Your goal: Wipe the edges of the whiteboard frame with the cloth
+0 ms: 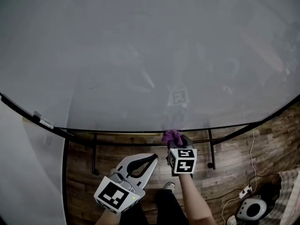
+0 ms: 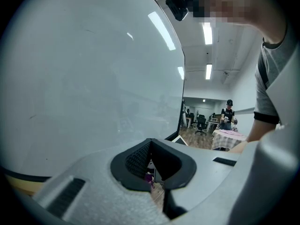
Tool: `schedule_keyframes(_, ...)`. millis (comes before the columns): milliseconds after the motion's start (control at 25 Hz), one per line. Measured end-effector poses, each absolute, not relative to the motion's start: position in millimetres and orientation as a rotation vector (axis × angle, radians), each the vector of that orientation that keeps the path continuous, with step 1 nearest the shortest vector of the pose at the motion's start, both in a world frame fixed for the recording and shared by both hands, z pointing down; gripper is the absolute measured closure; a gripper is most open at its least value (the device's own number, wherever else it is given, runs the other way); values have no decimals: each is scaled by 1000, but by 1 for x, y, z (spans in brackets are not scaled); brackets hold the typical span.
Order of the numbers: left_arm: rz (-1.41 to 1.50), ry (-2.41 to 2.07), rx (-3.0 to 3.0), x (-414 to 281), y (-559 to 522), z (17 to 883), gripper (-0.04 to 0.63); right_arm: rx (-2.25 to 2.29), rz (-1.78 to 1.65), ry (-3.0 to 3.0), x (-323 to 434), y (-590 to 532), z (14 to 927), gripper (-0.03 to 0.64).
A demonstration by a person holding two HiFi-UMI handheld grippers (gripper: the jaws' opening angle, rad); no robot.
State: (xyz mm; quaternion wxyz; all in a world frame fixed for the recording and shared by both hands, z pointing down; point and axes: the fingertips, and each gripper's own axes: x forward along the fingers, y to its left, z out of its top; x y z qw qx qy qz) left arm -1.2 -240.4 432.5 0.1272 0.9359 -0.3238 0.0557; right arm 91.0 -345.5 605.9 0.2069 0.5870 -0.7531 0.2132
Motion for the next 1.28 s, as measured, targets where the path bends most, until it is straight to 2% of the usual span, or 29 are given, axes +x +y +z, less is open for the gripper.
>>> schedule_keyframes(520,156,-938,2740,70,-239,426,578,1658,595,-2084,169,-344,599,557)
schedule_keyframes(1280,150,-1010,2703,69,-234,429,578,1627,611,-2087,171,-346,605,557)
